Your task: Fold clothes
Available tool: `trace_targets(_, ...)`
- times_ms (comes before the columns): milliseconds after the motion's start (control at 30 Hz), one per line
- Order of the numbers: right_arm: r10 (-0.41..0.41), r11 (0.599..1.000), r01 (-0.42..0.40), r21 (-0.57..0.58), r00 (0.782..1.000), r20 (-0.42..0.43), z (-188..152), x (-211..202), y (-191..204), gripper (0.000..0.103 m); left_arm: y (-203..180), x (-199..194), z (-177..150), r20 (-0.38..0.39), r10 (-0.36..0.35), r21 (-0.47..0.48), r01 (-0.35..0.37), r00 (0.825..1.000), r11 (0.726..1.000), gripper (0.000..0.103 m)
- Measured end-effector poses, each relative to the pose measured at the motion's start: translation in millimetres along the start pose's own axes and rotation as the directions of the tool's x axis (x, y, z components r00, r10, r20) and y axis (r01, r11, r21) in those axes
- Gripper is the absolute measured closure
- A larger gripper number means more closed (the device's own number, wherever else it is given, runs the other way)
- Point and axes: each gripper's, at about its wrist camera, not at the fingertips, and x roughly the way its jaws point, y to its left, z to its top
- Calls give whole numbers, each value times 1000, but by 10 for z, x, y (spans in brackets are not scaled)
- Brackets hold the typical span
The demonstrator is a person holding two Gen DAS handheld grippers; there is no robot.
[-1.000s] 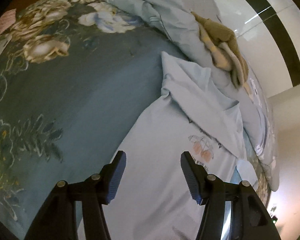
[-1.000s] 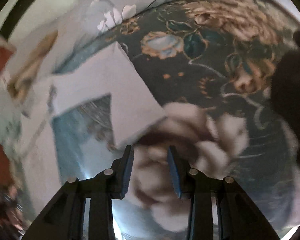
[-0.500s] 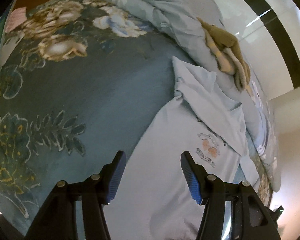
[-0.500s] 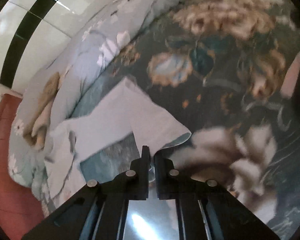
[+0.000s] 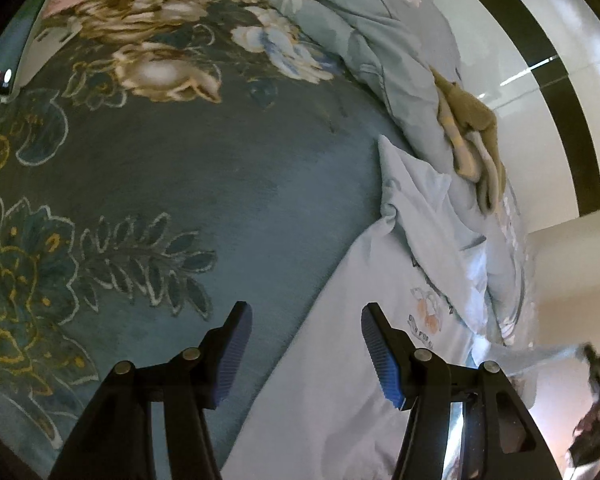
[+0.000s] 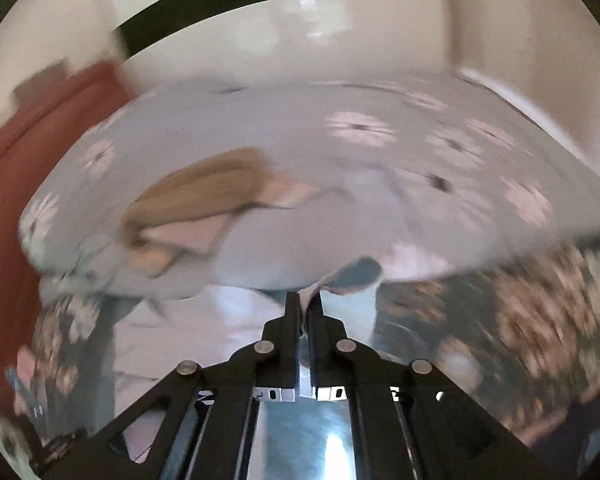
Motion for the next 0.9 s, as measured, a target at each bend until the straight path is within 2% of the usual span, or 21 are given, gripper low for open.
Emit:
trace_targets(167,134,976,-146,-164,987,-85,-11,578,1150,100,171,-69,27,15,-5,-27,5,1000,1000,42)
trace_targets(267,197,949,-232,-214,965,-172,-198,1035,1788,100,309,-103,47,21,-5,-54,6,1000,999,42)
trace_targets(367,232,925,-299,-233,933,-275,-499,1541,2369,100,453,-129,67,27,-3,-86,5,1000,996,41)
trace_targets(500,227,912,-332,-241,898,-377,-857,1984,2821,100,571,-123,64,24,-4,-111,7,1000,994,41)
trace_targets(600,221,901,-345,-263,887,-406,-980,2121,3069,100,615,-113,77,24,-5,-114,7,1000,993,41)
trace_targets(733,155,888,-326,-325,876,-457,-1124,2308,3301,100,647,-61,91,14,-10,-119,12,1000,993,41)
trace_targets(800,131,881,-328,-341,861,-491,-1203,2423,3377,99,641,-47,93,2,-17,-116,17,1000,993,41)
trace_targets(833,124,883,-322,-342,862,-491,-1218,2439,3387,97,630,-50,87,-2,-21,-113,21,1000,993,41)
trace_targets(900,163,870,-362,-334,852,-498,-1226,2402,3407,93,602,-66,80,-8,-26,-101,25,1000,995,41)
